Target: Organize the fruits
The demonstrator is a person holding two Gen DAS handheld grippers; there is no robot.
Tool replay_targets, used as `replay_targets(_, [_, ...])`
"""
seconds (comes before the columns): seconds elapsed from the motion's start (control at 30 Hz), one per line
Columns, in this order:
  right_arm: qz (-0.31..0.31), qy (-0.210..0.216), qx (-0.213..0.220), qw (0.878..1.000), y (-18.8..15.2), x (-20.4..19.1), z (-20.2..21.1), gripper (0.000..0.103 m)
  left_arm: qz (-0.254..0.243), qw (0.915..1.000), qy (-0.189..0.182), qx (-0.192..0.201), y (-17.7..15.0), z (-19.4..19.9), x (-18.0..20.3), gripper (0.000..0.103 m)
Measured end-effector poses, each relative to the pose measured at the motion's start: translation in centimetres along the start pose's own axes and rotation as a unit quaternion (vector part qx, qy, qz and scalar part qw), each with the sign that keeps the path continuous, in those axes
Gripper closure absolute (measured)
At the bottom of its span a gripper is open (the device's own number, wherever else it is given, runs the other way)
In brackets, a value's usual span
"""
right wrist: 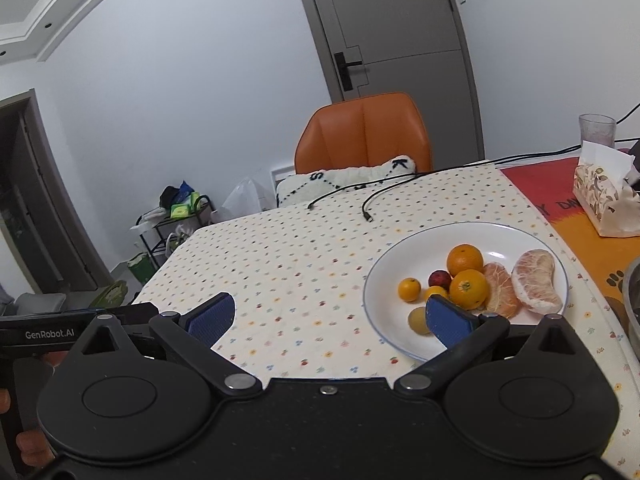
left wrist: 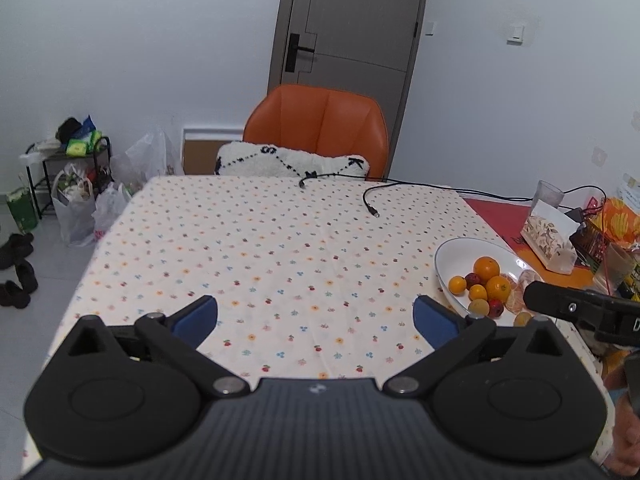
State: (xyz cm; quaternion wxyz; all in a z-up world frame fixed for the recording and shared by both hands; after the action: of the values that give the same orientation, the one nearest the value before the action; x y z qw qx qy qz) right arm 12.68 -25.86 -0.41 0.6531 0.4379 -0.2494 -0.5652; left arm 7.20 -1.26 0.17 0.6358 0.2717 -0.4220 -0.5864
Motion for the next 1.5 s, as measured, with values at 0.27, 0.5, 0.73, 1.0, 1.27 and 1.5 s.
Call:
replay_targets(0.27, [0.012, 0.008, 0.0, 1.0, 0.3, -1.2, 2.4, 0.0, -0.005, 0.9999, 0.003, 0.014, 0.3, 3.2, 0.1, 0.0])
replay_targets(0.5, [0.011, 0.012, 0.004, 1.0, 0.6, -1.3, 4.1, 0.0, -0.004, 0.9997, 0.008, 0.021, 0.3, 5.5, -0.2, 0.0])
replay_targets(0.73, [0.02, 0.01, 0.013, 1.0, 1.0, -0.7, 6.4, 0.0, -0.006, 0.9993, 0.013, 0.034, 0.8, 8.6, -0.7, 0.0])
replay_targets(1.0, [0.032, 0.003, 0.016, 0.999, 0.9, -0.3, 8.8, 0.0, -0.012, 0.9991, 0.016, 0.038, 0.7, 11.1, -1.6, 0.0])
replay_targets(1.27, [0.019, 0.025, 0.013, 0.999, 0.7, -0.2, 10.3, 0.0, -0.004, 0.9988, 0.025, 0.043, -0.1, 12.3, -2.7, 0.0])
replay_targets(1.5, [0.028, 0.02, 0.008, 0.999, 0.4, -0.3, 10.1, 0.0, -0.013, 0.9986, 0.029, 0.042, -0.6, 12.3, -2.5, 0.0])
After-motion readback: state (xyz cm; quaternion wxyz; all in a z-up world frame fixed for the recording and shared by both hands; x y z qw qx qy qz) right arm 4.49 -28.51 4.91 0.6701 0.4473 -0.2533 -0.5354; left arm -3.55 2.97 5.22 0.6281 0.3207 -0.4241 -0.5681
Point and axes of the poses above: each gripper's, at about its wrist camera, not at the fingertips, and z roughly against the way its jaws point, x to its right, y to its top, the point moved 2 cm from there along -z, roughly the way its jaws point, and after that the axes turned 10 degrees about -y, right-handed, at the moved point
